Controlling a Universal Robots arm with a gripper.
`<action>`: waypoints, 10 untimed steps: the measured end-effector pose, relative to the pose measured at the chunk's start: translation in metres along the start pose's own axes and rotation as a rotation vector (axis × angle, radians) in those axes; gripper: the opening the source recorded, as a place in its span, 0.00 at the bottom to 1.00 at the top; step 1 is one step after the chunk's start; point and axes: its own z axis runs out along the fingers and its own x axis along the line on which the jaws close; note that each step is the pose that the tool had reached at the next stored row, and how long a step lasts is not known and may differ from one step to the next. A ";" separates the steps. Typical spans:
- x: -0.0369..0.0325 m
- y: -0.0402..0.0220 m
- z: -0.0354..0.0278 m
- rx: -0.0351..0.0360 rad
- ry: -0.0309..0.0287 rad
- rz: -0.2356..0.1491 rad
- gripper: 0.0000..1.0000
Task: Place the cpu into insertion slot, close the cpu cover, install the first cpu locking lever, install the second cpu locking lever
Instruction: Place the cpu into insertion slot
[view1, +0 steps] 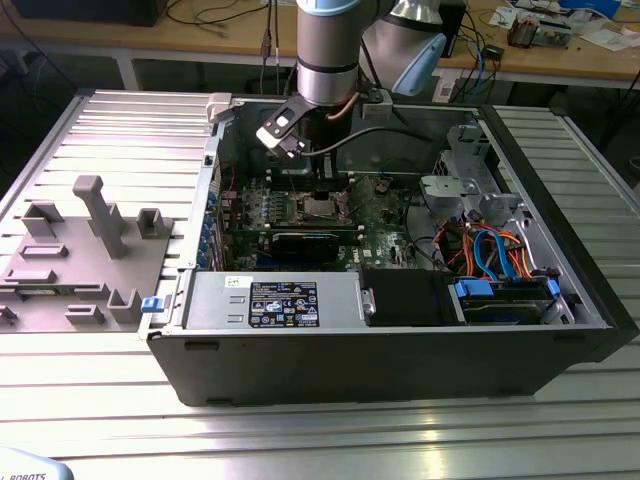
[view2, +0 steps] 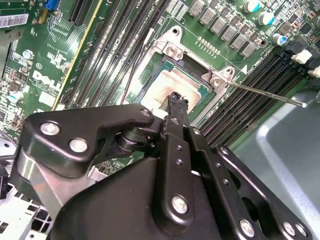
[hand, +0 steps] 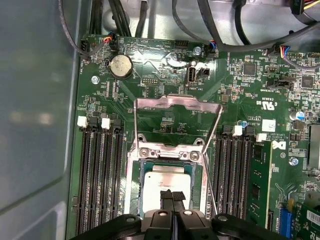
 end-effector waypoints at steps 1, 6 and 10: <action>-0.0002 0.0000 0.0001 -0.0001 0.0002 -0.001 0.11; -0.0013 0.0002 -0.0097 -0.0002 0.0001 -0.004 0.11; -0.0016 0.0005 -0.0188 -0.0001 0.0001 -0.004 0.11</action>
